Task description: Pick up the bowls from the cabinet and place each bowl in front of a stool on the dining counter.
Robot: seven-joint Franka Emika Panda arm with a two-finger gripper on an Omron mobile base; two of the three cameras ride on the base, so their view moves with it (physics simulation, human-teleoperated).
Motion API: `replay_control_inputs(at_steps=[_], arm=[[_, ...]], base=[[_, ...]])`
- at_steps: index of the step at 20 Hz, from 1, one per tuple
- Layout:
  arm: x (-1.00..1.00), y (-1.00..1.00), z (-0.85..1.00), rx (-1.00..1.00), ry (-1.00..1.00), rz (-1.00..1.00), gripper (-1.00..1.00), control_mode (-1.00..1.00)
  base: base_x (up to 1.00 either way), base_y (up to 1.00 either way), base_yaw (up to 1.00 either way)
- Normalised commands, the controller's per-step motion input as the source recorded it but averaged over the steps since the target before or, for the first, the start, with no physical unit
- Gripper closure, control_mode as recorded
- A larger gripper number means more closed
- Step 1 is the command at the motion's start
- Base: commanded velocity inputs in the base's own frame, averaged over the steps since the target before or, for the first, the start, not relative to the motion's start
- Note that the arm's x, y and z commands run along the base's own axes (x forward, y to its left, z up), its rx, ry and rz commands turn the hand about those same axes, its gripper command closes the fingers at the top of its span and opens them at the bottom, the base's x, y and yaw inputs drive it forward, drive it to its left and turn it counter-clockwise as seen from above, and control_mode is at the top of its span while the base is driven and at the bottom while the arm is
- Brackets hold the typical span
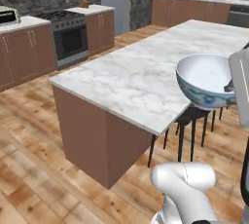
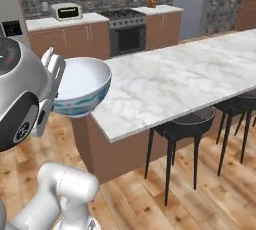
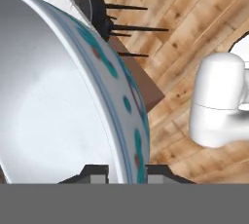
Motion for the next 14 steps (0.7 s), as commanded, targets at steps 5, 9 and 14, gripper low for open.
replay_control_inputs(at_steps=[5, 9, 14], arm=[[0.0, 0.0, 0.0, 0.0, 0.0, 0.0, 1.0, 1.0], [0.0, 0.0, 0.0, 0.0, 0.0, 0.0, 1.0, 1.0], [0.0, 0.0, 0.0, 0.0, 0.0, 0.0, 1.0, 1.0]], base=[[0.4, -0.45, 0.76], [0.25, -0.96, 0.49], [0.0, -1.0, 0.31]])
